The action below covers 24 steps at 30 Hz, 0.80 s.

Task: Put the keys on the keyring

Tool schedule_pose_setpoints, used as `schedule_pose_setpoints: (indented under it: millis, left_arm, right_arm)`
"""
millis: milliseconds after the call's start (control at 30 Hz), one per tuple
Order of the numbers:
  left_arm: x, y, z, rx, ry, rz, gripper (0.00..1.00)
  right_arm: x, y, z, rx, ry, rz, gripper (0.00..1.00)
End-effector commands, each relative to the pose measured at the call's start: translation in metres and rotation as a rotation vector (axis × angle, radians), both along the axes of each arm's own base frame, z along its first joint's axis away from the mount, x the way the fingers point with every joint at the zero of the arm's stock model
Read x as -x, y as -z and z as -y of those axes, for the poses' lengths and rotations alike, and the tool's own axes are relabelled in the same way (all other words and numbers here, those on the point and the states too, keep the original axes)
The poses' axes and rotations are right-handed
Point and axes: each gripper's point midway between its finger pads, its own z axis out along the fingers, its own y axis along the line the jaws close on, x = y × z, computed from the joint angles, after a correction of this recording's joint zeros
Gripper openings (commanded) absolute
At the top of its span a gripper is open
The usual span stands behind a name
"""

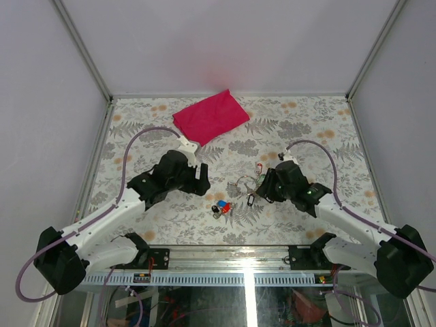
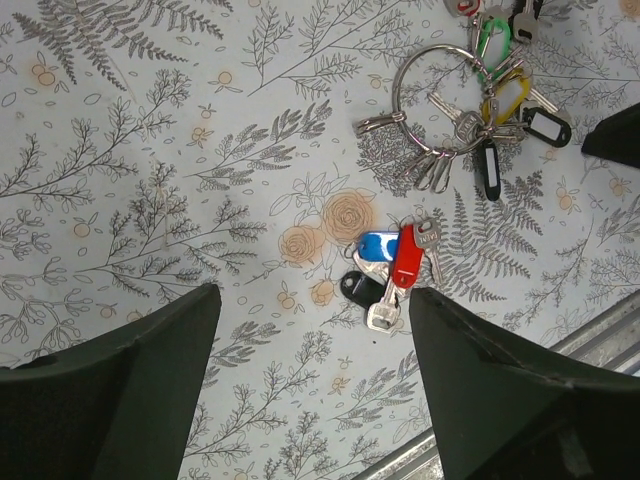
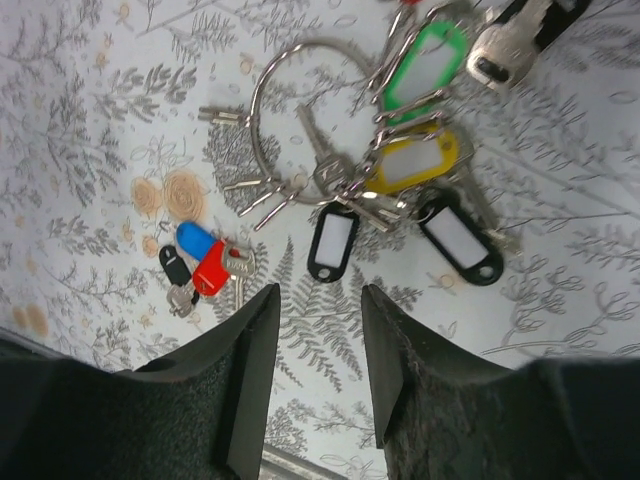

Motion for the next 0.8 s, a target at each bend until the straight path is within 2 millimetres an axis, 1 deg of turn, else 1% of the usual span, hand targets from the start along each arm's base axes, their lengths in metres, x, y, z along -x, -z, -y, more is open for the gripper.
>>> schedule_pose_setpoints:
  millis: [0,100,200,267,367,533,633,767]
  left_arm:
    - [-0.015,-0.032,0.018,0.072,0.042,0.105,0.77]
    - [-0.014,-0.027,0.014,0.065,0.023,0.103,0.77]
    - [-0.014,-0.028,0.009,0.058,0.006,0.113,0.77]
    - [-0.014,-0.029,0.006,0.051,-0.006,0.125,0.78]
    - [-0.015,-0.030,0.003,0.043,-0.019,0.132,0.78]
    - [-0.014,-0.030,0.002,0.042,-0.018,0.131,0.78]
    - [-0.015,-0.031,0.001,0.039,-0.022,0.135,0.78]
    - [-0.015,-0.030,0.000,0.036,-0.025,0.137,0.78]
  right_arm:
    - [-0.004,-0.012,-0.026,-0.031,0.028,0.017,0.44]
    - [-0.003,-0.011,-0.048,-0.030,0.025,0.017,0.45]
    - [-0.004,-0.003,-0.068,-0.011,0.032,0.003,0.46]
    - [-0.008,0.001,-0.080,-0.012,0.050,0.000,0.46]
    - [-0.016,0.008,-0.091,-0.020,0.080,-0.008,0.44]
    - [-0.026,0.022,-0.098,0.010,0.102,-0.027,0.38]
    - [-0.027,0.029,-0.096,0.043,0.112,-0.045,0.34]
    - [-0.024,0.036,-0.089,0.084,0.126,-0.067,0.33]
